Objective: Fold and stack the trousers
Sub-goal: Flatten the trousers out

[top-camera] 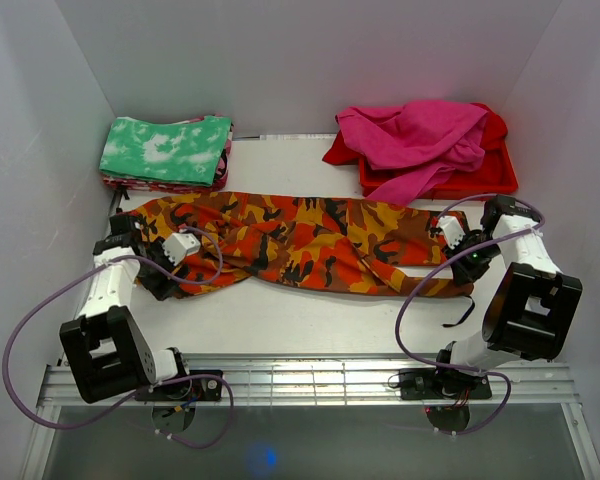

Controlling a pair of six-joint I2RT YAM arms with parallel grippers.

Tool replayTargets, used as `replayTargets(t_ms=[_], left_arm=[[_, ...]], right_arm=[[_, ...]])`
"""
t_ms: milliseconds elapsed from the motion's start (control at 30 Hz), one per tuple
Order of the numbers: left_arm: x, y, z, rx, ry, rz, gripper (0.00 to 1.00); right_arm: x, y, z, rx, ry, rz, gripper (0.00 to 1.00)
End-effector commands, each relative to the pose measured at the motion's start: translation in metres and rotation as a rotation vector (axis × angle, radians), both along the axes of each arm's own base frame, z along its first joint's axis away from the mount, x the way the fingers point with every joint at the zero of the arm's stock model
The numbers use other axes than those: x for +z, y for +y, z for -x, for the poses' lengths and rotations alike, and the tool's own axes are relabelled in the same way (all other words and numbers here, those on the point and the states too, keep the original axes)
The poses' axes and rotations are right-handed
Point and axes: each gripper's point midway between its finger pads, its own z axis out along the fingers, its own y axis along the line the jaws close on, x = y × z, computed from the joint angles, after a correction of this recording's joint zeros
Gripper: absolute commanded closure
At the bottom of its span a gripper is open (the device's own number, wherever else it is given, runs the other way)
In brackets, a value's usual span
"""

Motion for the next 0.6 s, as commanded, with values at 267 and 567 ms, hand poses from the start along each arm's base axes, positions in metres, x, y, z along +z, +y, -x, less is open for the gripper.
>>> replayTargets(t_ms=[267, 567], left_arm=[[-0.045, -0.033, -0.015, 0.051, -0.031, 0.215, 0.13], [-0.069, -0.046, -0.018, 0.067, 0.007, 0.29, 0.19]], right_arm=[[0.004, 0.0, -0.009, -0.015, -0.003, -0.023, 0.92], [0.003, 0.001, -0.012, -0.02, -0.006, -0.029, 0.92]])
